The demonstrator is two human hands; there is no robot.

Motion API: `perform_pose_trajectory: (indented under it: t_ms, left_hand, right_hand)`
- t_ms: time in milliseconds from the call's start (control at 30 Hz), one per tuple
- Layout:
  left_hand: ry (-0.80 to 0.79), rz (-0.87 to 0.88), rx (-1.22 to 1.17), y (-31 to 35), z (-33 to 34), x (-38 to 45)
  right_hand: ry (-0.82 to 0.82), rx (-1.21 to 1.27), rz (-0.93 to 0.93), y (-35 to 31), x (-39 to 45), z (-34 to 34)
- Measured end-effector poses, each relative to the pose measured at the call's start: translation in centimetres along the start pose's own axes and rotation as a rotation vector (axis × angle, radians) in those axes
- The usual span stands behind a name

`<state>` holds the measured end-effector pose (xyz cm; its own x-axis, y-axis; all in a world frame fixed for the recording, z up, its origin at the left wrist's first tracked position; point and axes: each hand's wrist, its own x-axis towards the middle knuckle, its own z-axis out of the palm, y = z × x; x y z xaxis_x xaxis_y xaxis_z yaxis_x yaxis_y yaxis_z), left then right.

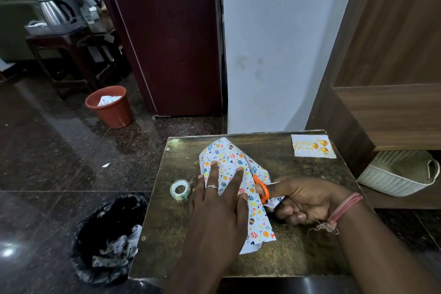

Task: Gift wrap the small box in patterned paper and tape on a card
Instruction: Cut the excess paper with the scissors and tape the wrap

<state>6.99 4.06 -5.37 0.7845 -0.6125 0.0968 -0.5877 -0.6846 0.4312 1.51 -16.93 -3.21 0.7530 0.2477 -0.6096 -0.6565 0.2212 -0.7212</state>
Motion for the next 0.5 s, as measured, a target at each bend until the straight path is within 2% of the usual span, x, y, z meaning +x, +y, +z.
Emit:
perform_pose_trajectory:
  t_ms: [133,267,500]
  left_hand:
    - [0.043,-0.043,0.009,0.2,-1.0,1.0]
    - [0.096,-0.043,-0.079,0.8,-1.2,2.7]
    - [-0.015,-0.016,0.068,0.1,-0.4,2.8]
  right_hand:
    - [-0.061,-0.026,0.002,-0.3,-0.1,-0.2]
    - [-0.036,-0.056,0.011,-0.4,-0.6,0.5]
    - [-0.021,-0.087,0.02,-0.3,-1.0,0.9]
